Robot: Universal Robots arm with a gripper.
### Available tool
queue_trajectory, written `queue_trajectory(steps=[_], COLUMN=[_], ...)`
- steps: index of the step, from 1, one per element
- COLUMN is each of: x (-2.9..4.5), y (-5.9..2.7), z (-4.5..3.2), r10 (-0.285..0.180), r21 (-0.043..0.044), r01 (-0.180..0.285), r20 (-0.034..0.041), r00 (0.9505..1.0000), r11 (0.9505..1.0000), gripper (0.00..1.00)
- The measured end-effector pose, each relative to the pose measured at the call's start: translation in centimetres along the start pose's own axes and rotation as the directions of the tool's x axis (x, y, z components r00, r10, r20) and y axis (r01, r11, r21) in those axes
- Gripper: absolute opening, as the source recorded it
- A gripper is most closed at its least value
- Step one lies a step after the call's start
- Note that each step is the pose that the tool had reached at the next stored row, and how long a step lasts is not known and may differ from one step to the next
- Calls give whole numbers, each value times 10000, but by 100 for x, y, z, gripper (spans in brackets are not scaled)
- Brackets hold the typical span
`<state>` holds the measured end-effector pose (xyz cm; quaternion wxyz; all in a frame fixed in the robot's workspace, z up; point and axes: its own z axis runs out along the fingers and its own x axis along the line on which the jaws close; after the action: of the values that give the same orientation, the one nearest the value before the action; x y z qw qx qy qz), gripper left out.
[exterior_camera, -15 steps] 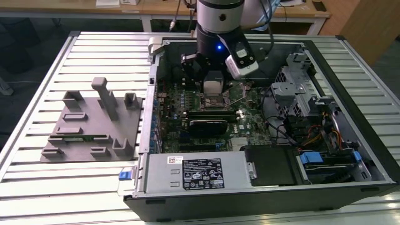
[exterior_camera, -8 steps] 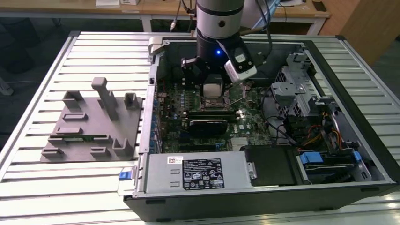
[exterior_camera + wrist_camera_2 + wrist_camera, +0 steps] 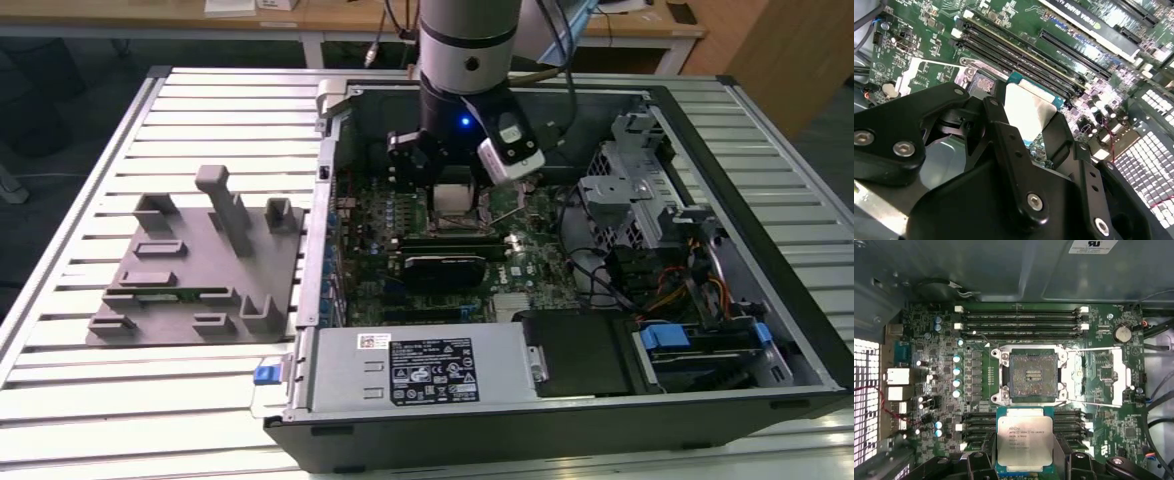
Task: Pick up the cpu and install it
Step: 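Pick up the cpu and move it towards the insertion slot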
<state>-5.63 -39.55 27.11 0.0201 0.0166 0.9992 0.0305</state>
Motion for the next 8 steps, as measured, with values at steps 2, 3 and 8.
queue_trajectory(steps=[2,3,8], x=[-12,-19,-76], y=[34,54,133], z=[24,35,91], r10=[0,-1,0], r21=[-1,-2,4], r01=[0,1,0], r20=[-4,-5,-19], r00=[10000,10000,10000], r11=[10000,10000,10000], gripper=[54,54,54])
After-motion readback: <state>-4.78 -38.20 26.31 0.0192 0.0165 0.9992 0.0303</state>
